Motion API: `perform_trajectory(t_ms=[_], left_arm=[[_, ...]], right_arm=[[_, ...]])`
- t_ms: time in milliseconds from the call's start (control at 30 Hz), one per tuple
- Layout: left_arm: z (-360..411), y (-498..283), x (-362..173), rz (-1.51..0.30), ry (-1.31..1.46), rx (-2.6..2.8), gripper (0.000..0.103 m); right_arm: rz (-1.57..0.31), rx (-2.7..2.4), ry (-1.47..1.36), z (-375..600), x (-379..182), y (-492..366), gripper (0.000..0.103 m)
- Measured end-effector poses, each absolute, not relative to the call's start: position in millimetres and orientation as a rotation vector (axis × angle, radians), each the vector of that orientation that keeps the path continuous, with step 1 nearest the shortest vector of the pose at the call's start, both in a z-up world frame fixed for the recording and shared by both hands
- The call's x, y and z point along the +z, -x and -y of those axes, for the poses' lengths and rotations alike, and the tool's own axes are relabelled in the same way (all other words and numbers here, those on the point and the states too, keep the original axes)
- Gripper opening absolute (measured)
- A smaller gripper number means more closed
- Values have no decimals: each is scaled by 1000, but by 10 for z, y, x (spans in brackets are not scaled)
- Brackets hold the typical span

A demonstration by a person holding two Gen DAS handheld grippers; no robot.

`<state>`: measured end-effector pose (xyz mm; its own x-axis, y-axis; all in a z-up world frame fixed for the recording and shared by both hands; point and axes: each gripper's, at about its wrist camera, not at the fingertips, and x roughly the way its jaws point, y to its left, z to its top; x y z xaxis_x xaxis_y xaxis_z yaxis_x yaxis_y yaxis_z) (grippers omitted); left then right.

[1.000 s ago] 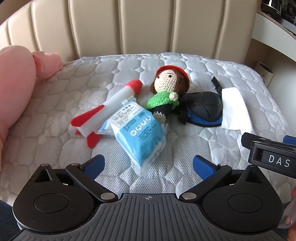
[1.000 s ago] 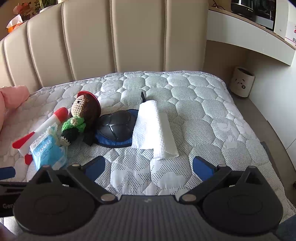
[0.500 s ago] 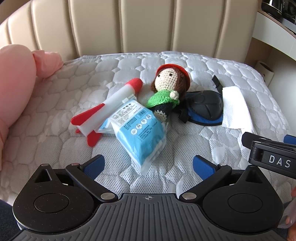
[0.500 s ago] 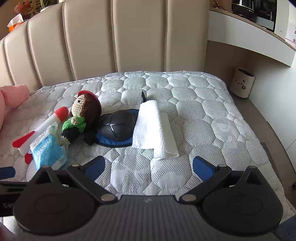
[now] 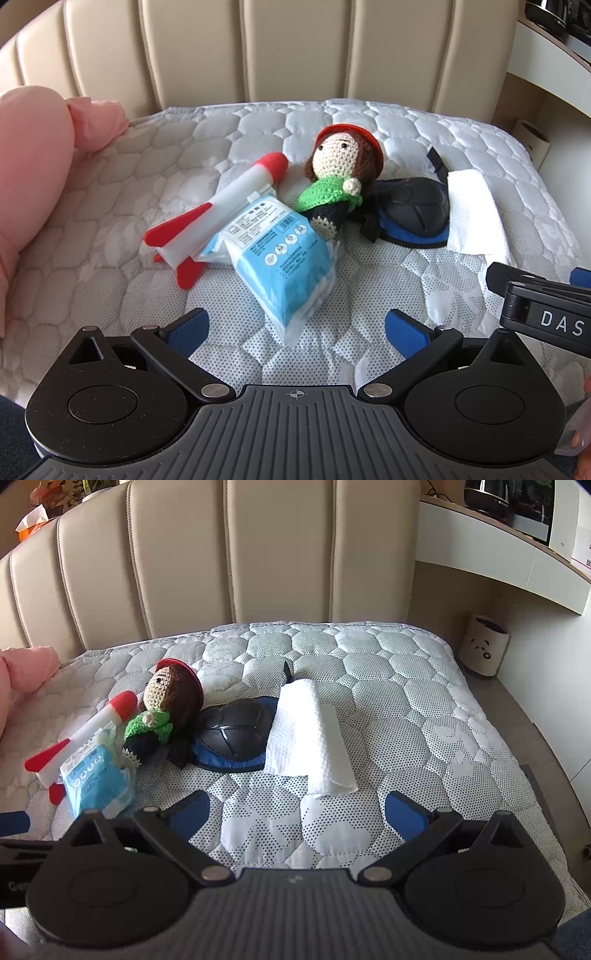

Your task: Organize soft objects

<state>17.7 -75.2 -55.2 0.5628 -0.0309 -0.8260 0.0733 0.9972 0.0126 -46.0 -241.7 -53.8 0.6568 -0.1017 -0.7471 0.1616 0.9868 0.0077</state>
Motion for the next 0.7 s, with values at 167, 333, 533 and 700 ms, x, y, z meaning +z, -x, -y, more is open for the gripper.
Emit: perform_trajectory(t_ms=[167, 333, 533, 700], left_arm=[[750, -176, -551, -973, -48, -63, 103], [748, -179, -551, -975, -48, -63, 103], [741, -187, -554, -978, -50, -65, 103], [727, -158, -528, -944, -56, -58, 103]], right_arm=[[-843, -147, -78, 2416, -539, 463, 102], [-845, -147, -81, 2415, -544, 460, 102], [-848, -146, -82, 2414, -548, 453, 102], [-843, -147, -93, 2427, -541, 456, 102]])
